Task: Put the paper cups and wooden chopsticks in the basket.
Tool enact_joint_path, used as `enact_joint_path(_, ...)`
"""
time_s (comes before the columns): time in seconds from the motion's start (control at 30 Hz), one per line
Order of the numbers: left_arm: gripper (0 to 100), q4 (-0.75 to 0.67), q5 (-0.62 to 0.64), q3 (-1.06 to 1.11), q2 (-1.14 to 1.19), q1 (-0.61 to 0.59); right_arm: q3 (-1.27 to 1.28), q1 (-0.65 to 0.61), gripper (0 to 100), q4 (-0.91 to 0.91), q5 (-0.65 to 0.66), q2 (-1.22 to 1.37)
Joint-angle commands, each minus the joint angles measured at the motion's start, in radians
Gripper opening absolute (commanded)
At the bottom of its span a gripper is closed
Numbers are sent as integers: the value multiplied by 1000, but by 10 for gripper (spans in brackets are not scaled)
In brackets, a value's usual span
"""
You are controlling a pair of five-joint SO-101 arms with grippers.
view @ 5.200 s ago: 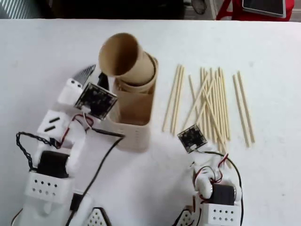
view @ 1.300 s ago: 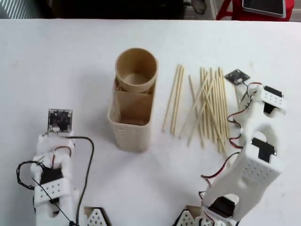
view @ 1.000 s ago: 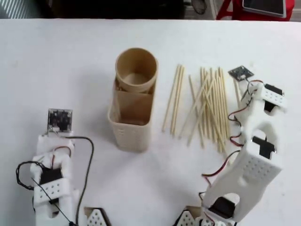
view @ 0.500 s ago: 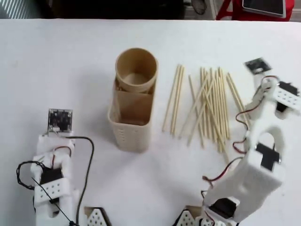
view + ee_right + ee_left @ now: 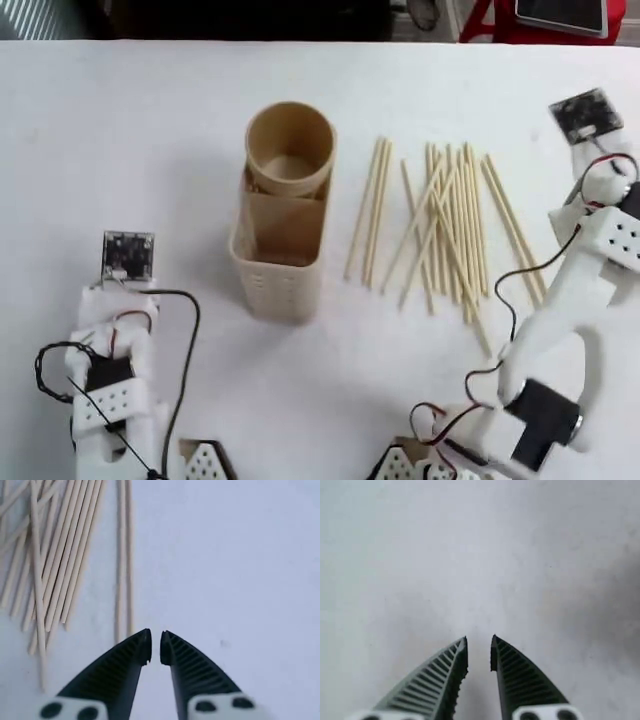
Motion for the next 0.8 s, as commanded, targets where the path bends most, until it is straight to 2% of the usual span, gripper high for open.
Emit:
enact_joint_path(0.0,98,2,-12,-2,-16,-8,63,-21,171,-93,117,119)
enact_joint_path(0.1,98,2,-12,-2,-16,-8,100,-48,216,-148,224,274)
enact_joint_path(0.23,98,2,-12,-2,-16,-8,61,-24,215,-259,180,426)
enact_joint_path(0.5,98,2,-12,-2,-16,-8,-2,-10,214,-288,173,595)
enact_joint_path(0.6,98,2,-12,-2,-16,-8,-6,-12,156,-288,180,627)
enact_joint_path(0.7,98,2,-12,-2,-16,-8,-6,-15,26,-282,181,650)
enact_joint_path(0.77,98,2,-12,-2,-16,-8,-3,-13,27,-282,181,662)
